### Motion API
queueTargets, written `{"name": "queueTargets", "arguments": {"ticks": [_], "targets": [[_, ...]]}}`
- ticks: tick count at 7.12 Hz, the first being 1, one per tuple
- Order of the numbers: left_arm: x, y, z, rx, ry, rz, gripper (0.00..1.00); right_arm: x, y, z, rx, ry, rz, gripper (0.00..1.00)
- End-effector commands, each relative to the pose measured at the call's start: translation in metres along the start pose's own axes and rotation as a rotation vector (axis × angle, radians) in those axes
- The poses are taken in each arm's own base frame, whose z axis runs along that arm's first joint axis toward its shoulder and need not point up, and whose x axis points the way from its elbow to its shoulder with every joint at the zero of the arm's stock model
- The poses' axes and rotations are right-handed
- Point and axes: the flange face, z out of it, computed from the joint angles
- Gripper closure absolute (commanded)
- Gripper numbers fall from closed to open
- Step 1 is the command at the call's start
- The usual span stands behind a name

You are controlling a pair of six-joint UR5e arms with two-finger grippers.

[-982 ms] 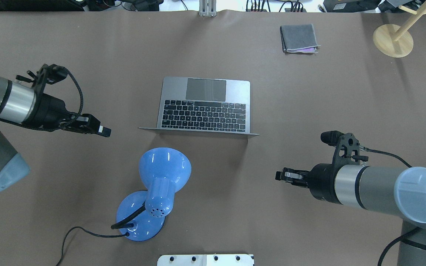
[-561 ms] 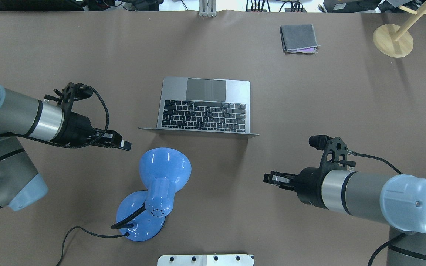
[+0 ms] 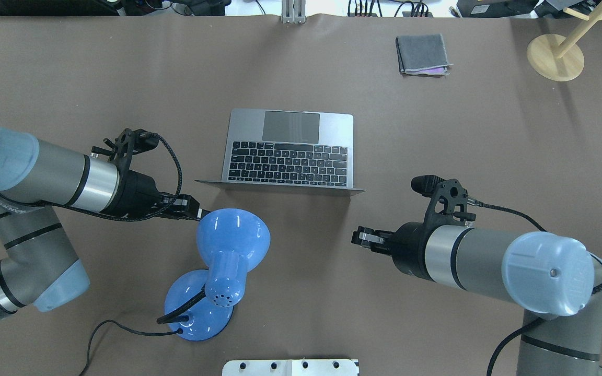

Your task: Close laptop

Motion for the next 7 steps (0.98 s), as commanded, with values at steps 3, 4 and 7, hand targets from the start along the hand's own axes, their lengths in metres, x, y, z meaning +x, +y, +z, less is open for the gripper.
{"name": "queueTargets", "arguments": {"ticks": [3, 4, 7], "targets": [[0.016, 0.001, -0.004, 0.001, 0.027, 0.013, 1.0, -0.005, -0.024, 0.014, 0.047, 0.028, 0.004, 1.0], [0.016, 0.0, -0.005, 0.003, 0.027, 0.013, 1.0, -0.012, -0.024, 0.019, 0.047, 0.029, 0.006, 1.0], [0.016, -0.014, -0.015, 0.039, 0.02, 0.013, 1.0, -0.019, -0.032, 0.02, 0.06, 0.037, 0.008, 1.0]]}}
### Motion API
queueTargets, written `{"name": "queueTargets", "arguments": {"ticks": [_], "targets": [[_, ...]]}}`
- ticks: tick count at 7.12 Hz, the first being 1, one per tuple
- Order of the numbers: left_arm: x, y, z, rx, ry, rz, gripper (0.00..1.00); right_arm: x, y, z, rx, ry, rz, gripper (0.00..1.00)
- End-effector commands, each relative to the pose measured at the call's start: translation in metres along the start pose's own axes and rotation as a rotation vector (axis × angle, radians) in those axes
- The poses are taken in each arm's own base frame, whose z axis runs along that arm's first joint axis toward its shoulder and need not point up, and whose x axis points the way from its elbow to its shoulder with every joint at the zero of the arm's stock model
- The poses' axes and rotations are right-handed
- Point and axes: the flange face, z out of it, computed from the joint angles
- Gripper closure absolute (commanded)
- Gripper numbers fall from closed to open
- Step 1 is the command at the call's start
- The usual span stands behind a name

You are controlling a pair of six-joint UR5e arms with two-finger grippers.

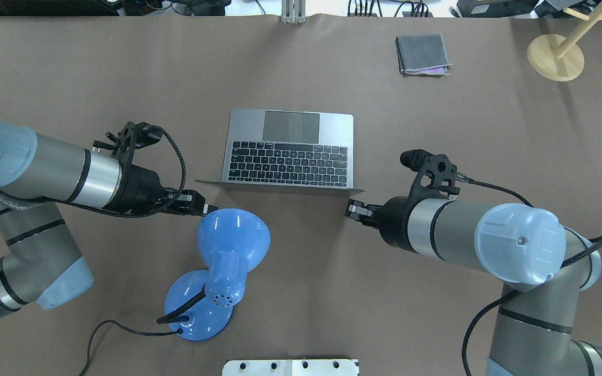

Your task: Close laptop

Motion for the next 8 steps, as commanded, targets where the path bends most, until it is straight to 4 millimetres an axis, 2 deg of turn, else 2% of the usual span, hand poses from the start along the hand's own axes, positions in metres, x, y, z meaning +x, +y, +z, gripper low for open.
{"name": "queueTargets", "arguments": {"ticks": [1, 2, 3, 4, 6, 8], "targets": [[0.003, -0.021, -0.013, 0.043, -0.004, 0.001, 1.0, -0.006, -0.011, 0.0, 0.016, -0.004, 0.003, 1.0], [0.0, -0.029, -0.018, 0.057, -0.017, -0.008, 1.0, -0.016, -0.019, 0.001, 0.03, 0.017, 0.008, 1.0], [0.005, -0.037, -0.018, 0.067, -0.021, -0.01, 1.0, -0.025, -0.025, 0.0, 0.037, 0.022, 0.012, 1.0], [0.012, -0.047, -0.017, 0.075, -0.028, -0.015, 1.0, -0.023, -0.03, 0.004, 0.047, 0.034, 0.014, 1.0], [0.01, -0.061, -0.017, 0.094, -0.043, -0.02, 1.0, -0.019, -0.045, 0.008, 0.072, 0.047, 0.023, 1.0], [0.005, -0.072, -0.015, 0.104, -0.054, -0.026, 1.0, -0.026, -0.073, 0.028, 0.072, 0.07, 0.045, 1.0]]}}
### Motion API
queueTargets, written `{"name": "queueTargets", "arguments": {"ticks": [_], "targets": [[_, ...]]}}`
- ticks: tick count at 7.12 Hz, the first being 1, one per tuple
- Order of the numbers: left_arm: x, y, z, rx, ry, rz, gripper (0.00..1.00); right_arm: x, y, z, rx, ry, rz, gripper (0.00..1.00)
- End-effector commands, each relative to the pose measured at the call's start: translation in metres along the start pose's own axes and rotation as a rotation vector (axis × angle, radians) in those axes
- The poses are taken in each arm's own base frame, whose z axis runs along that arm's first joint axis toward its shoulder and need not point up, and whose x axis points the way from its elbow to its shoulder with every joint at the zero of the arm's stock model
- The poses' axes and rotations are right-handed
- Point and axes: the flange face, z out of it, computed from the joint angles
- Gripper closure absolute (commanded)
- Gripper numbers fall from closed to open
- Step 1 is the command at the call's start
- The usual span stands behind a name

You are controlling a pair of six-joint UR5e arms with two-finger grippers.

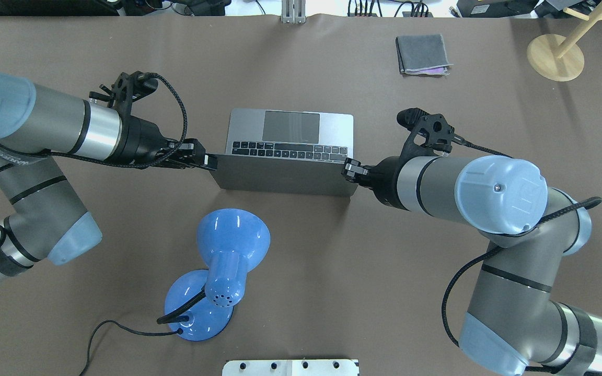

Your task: Close laptop

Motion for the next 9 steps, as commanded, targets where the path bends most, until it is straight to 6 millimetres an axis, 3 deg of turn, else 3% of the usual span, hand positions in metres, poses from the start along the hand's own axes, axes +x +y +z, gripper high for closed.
{"name": "queueTargets", "arguments": {"ticks": [1, 4, 6, 9], "targets": [[-0.001, -0.017, 0.003, 0.018, -0.01, -0.004, 1.0, -0.004, -0.027, 0.015, 0.015, 0.021, 0.02, 1.0], [-0.008, -0.038, 0.012, 0.035, -0.033, -0.017, 1.0, -0.021, -0.058, 0.037, 0.048, 0.036, 0.042, 1.0], [-0.008, -0.054, 0.03, 0.035, -0.05, -0.029, 1.0, -0.023, -0.081, 0.057, 0.071, 0.067, 0.059, 1.0], [-0.021, -0.085, 0.057, 0.097, -0.108, -0.012, 1.0, -0.027, -0.092, 0.081, 0.081, 0.1, 0.064, 1.0]]}}
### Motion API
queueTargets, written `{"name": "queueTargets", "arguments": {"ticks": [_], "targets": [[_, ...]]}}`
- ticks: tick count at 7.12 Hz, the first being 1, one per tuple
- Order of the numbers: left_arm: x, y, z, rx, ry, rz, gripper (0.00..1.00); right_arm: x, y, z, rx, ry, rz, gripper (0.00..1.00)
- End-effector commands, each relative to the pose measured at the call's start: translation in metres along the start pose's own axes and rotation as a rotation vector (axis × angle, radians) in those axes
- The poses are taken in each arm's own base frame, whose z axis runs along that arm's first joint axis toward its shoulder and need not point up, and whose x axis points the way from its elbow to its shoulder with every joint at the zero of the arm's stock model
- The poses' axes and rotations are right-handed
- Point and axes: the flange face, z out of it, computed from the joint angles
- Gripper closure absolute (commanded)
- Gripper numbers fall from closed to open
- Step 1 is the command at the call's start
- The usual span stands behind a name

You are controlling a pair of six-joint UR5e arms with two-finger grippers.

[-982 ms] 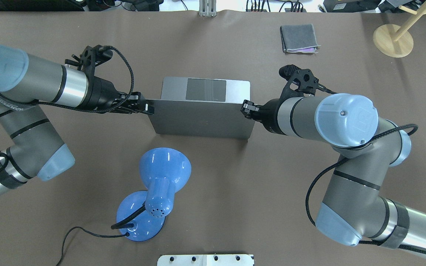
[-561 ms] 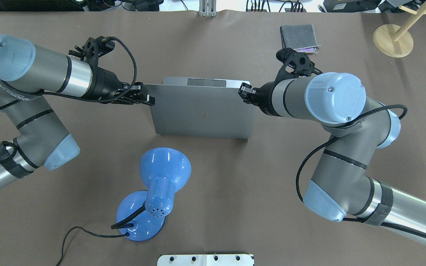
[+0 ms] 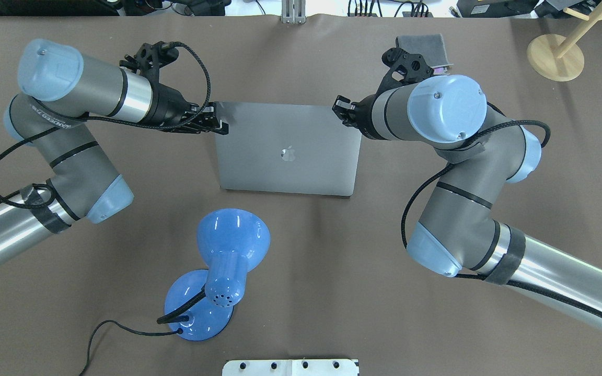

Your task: Close laptop

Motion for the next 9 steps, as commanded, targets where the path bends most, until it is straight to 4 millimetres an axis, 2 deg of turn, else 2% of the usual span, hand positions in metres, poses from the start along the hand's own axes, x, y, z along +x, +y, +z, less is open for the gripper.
{"name": "queueTargets", "arguments": {"ticks": [1, 2, 3, 5, 6, 7, 8, 9], "targets": [[-0.007, -0.013, 0.016, 0.018, -0.031, 0.013, 1.0, -0.005, -0.003, 0.018, 0.003, 0.025, 0.003, 1.0], [-0.007, -0.019, 0.023, 0.036, -0.045, 0.008, 1.0, -0.003, -0.005, 0.024, 0.004, 0.037, 0.0, 1.0], [-0.009, -0.03, 0.038, 0.038, -0.066, 0.01, 1.0, -0.003, -0.006, 0.03, 0.006, 0.047, 0.001, 1.0], [-0.019, -0.037, 0.049, 0.062, -0.099, 0.014, 1.0, -0.007, -0.008, 0.05, 0.006, 0.075, 0.004, 1.0], [-0.021, -0.041, 0.054, 0.081, -0.113, 0.012, 1.0, -0.01, -0.009, 0.063, 0.008, 0.095, 0.005, 1.0], [-0.028, -0.046, 0.066, 0.089, -0.139, 0.015, 1.0, -0.017, -0.011, 0.085, 0.012, 0.12, 0.012, 1.0], [-0.037, -0.048, 0.073, 0.09, -0.161, 0.02, 1.0, -0.008, -0.013, 0.103, 0.015, 0.115, 0.015, 1.0], [-0.044, -0.05, 0.078, 0.103, -0.182, 0.024, 1.0, -0.004, -0.013, 0.112, 0.015, 0.112, 0.017, 1.0]]}}
